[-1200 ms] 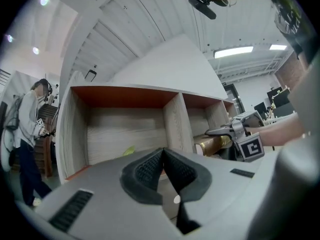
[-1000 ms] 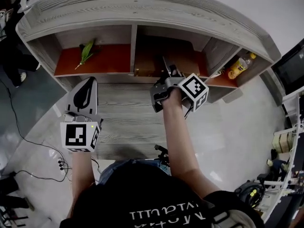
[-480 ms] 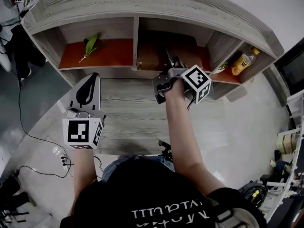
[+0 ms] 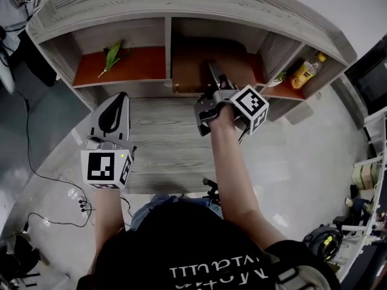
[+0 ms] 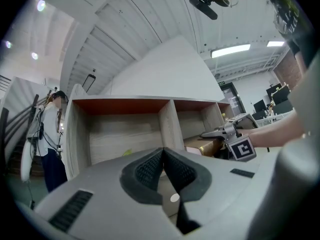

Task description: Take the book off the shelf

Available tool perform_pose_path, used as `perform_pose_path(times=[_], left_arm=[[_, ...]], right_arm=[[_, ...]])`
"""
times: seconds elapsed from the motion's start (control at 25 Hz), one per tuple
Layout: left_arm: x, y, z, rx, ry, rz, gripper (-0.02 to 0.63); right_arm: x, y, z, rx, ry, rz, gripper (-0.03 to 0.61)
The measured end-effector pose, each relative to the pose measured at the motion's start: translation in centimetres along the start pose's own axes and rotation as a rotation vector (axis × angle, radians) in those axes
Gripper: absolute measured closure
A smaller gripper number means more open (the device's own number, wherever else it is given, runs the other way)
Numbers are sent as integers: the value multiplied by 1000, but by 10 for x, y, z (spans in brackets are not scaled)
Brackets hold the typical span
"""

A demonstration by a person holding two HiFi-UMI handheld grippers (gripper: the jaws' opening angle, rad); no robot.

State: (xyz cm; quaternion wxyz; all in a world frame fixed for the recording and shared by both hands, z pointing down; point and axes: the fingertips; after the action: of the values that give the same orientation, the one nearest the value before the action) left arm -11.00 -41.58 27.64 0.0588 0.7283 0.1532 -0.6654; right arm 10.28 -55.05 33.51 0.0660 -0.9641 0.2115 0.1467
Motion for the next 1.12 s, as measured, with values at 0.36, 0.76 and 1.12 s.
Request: perform_pose_path(times=[0.36,0.76,1.12], left_arm=[[-4,-3,-19,-34,-15,9,603],[-9,-10,-51,-51,-18,27,603],[-8,-21,-91,-60,-36,26,603]], right_arm=[[-4,-30,4,26,12,6,298],[2,-64,-3,53,12,31,328],[8,-109,-7,88,7,70,336]])
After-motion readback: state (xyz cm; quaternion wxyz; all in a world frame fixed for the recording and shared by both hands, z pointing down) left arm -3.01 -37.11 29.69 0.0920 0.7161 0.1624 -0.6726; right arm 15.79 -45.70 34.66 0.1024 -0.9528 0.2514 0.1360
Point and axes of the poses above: the fingertips, and each gripper's own axes: y forward along the fingers, z to its left, x out of its top, and after that the axes turned 5 degrees about -y, right-handed
